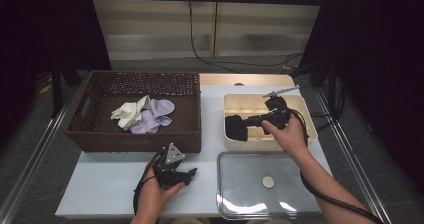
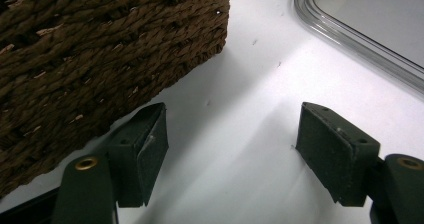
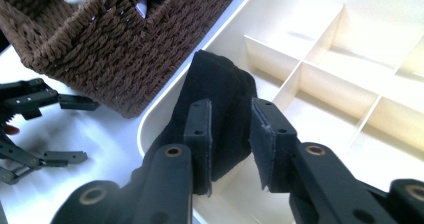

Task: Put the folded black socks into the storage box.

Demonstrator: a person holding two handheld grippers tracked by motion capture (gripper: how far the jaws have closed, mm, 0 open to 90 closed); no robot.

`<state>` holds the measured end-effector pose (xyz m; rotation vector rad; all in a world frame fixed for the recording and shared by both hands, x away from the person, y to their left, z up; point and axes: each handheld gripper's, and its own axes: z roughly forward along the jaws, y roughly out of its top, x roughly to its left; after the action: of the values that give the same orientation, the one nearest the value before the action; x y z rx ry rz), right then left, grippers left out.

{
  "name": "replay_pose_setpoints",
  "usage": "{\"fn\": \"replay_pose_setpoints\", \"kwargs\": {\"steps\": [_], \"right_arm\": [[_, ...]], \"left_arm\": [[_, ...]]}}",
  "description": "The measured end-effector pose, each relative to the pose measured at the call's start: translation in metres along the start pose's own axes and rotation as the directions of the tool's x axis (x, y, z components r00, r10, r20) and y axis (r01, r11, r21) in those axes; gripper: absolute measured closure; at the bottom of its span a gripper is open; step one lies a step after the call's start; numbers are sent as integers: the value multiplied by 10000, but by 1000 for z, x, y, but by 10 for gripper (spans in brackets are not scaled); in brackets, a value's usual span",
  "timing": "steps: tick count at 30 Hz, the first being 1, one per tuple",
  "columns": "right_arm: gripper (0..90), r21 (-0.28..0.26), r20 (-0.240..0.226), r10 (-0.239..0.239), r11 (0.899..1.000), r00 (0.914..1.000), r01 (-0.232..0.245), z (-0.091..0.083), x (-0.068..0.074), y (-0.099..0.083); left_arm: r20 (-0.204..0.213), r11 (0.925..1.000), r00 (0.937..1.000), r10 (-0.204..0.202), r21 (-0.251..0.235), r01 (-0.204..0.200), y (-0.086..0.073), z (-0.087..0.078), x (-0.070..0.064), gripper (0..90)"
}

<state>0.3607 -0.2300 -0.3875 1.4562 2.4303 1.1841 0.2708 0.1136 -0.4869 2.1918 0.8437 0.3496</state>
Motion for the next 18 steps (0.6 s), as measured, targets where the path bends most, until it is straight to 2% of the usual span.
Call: {"fn": "replay_pose_setpoints", "kwargs": {"steps": [4,7,9,16,18], "right_arm": [[810,324,278,-373,9988,9989,364,-3,4,8],[870,563,176,-478,9973,9987,468,-4,6,13],[900,982,265,-709,9928,9971,680,-3,9,17],[900,1756,350,-1196,9781,9922,1117,-3,19,31],[900,1807,353,-1278,9763,9912,1195,-4,21,35]], "left_arm": [[17,10000,10000,3,-32,-3,0,0,0,284],[0,10000,10000,5,-13,-5,0,0,0,284],[16,10000,10000,8,-26,-8,0,0,0,284],[15,10000,10000,12,-25,-12,0,0,0,283],[3,10000,10000,5,-6,-5,0,0,0,284]]}}
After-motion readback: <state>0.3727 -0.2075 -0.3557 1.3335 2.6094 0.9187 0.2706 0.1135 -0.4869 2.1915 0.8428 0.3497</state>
